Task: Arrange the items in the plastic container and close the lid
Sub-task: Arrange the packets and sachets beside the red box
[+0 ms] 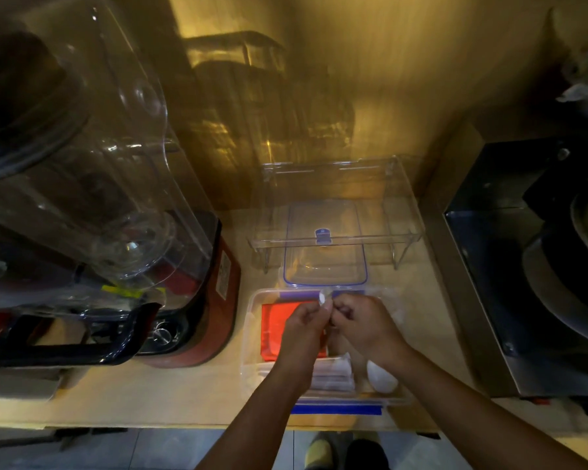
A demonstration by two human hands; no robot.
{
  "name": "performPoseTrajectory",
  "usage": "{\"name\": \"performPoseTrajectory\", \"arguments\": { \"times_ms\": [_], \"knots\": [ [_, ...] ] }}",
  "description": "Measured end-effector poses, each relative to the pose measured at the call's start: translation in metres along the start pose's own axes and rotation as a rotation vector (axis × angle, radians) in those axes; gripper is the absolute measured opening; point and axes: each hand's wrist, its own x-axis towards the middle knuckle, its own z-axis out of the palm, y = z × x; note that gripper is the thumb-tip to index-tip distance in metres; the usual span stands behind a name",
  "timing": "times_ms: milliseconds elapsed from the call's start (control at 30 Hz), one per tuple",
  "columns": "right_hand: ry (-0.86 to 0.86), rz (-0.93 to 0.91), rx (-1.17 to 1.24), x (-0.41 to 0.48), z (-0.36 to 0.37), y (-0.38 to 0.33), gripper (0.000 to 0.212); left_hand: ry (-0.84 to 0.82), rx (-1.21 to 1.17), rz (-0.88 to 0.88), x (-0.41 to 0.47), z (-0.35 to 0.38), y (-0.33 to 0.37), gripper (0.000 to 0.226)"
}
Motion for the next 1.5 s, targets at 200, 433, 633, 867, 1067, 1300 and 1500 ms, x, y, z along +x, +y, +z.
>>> {"name": "performPoseTrajectory", "arguments": {
  "times_ms": [200, 433, 633, 867, 1067, 1300, 1500],
  "knots": [
    [-0.031, 0.085, 0.252, -0.01, -0.007, 0.016, 0.017, -0.013, 0.06, 0.046, 0.003, 0.0, -0.001, 0.02],
    [-0.086, 0.069, 0.36, -0.007, -0.029, 0.014, 0.015, -0.043, 0.283, 0.13, 0.003, 0.005, -0.002, 0.016],
    [-0.102, 0.08, 0.322, -0.004, -0.029, 0.012, 0.023, 0.115, 0.076, 0.165, 0.001, 0.007, -0.002, 0.018],
    [-0.063, 0.082, 0.079, -0.001, -0.032, 0.015, 0.011, 0.23, 0.054, 0.112, 0.004, 0.008, -0.006, 0.032],
    [-0.281, 0.143, -0.738, 0.0, -0.027, 0.029, 0.029, 0.344, 0.111, 0.073, 0.008, -0.009, -0.008, 0.028],
    [-0.371, 0.134, -0.595, 0.009, -0.003, 0.017, 0.031, 0.349, 0.14, 0.039, 0.005, -0.013, -0.008, 0.03],
    [-0.238, 0.051, -0.949, 0.012, -0.021, 0.019, 0.031, 0.331, 0.139, 0.029, 0.004, -0.016, -0.005, 0.028]
  ]
}}
